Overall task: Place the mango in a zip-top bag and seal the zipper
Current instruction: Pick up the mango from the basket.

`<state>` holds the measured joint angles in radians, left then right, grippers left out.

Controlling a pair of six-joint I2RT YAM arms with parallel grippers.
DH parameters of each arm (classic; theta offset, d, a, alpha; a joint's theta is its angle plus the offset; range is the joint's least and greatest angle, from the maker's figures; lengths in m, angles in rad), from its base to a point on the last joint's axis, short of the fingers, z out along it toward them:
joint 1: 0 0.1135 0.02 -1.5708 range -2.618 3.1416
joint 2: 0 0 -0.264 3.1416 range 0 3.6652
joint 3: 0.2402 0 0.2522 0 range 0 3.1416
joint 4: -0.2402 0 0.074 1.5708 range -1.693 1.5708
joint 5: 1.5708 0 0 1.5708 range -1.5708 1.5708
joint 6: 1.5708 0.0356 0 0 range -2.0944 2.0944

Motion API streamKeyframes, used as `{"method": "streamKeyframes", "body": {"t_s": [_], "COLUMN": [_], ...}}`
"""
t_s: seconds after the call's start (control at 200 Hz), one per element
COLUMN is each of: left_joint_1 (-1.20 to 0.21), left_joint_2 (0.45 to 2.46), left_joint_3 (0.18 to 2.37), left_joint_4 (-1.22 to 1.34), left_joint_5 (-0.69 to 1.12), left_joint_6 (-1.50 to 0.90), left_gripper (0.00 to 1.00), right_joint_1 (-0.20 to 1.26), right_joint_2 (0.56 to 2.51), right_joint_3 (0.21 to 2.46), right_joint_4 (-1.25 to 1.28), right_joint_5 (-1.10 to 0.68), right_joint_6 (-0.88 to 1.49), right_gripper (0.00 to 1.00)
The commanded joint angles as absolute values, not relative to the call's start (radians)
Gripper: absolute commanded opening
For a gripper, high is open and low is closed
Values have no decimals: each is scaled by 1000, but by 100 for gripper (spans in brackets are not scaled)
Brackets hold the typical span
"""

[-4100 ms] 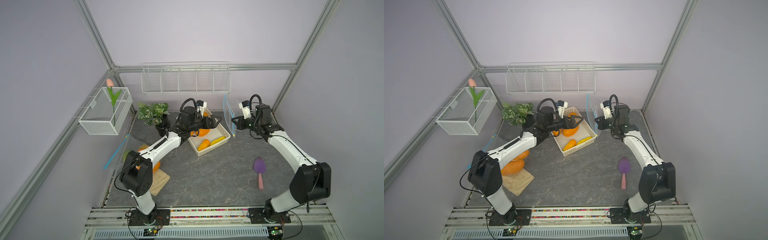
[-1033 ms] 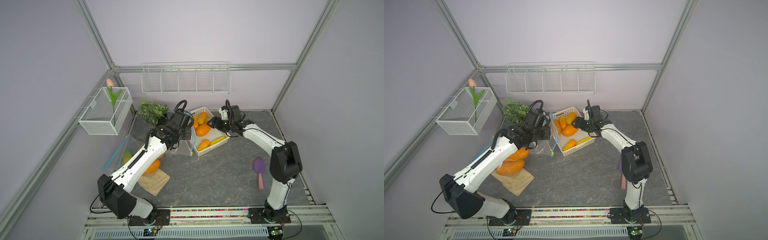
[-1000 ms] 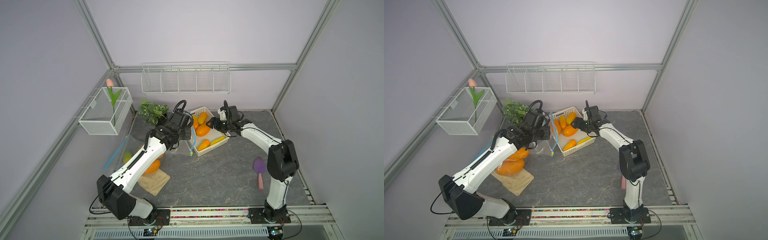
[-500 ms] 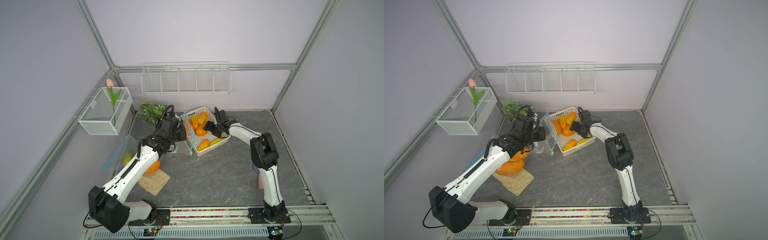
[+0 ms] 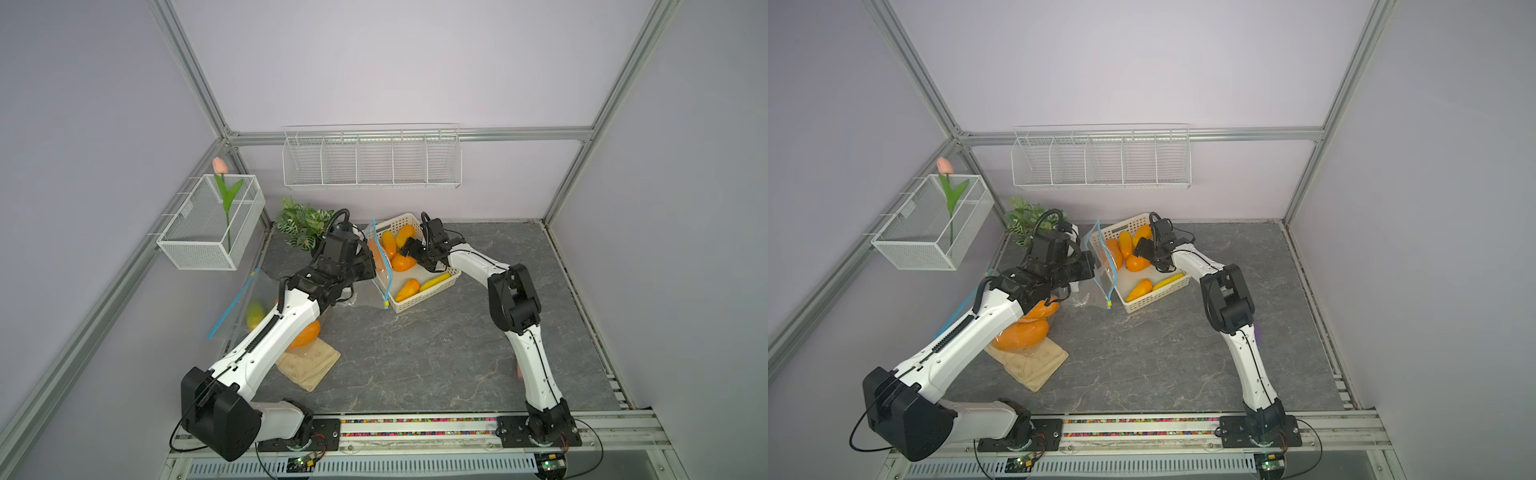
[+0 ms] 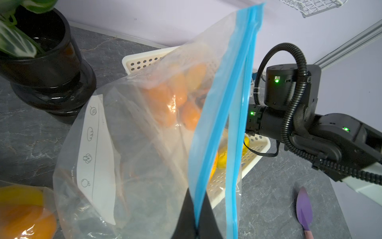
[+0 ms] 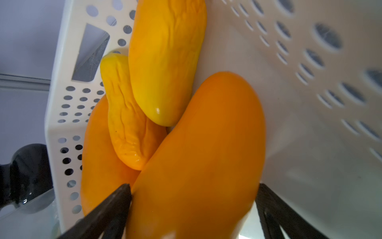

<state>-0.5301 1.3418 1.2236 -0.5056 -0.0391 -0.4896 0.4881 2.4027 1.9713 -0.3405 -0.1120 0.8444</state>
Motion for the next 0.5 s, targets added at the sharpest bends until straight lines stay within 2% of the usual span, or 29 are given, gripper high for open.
{"method": "streamKeyframes", "body": {"t_s": [0.0, 0.1, 0.245, 0.37, 0.445, 0.495], "left_joint_1": [-526, -525, -522, -514, -500, -490], "left_joint_2": [1357, 1356, 1355, 1366, 1379, 1389], "left_joint_3": [1236, 1238, 1236, 1241, 1254, 1266], "left_joint_4": [-511, -515, -514, -502, -503, -507], "left_joint_5": [-25, -26, -30, -13, 12, 27], "left_joint_6": [-499, -499, -506, -518, -534, -544], "left_gripper": [0, 0, 0, 0, 0, 0], "right_joint_1": [490, 491, 492, 493, 494, 494], "right_joint_2": [2447, 2445, 2348, 2248, 2179, 2118], "right_joint_3": [2015, 2014, 1896, 1806, 1732, 1659], "right_joint_4": [-392, -371, -229, -104, -26, 50], "right_joint_5": [-82, -114, -126, -169, -176, -179], "right_joint_6": [850, 838, 820, 759, 732, 718], "right_gripper": [94, 84, 56, 43, 29, 26]}}
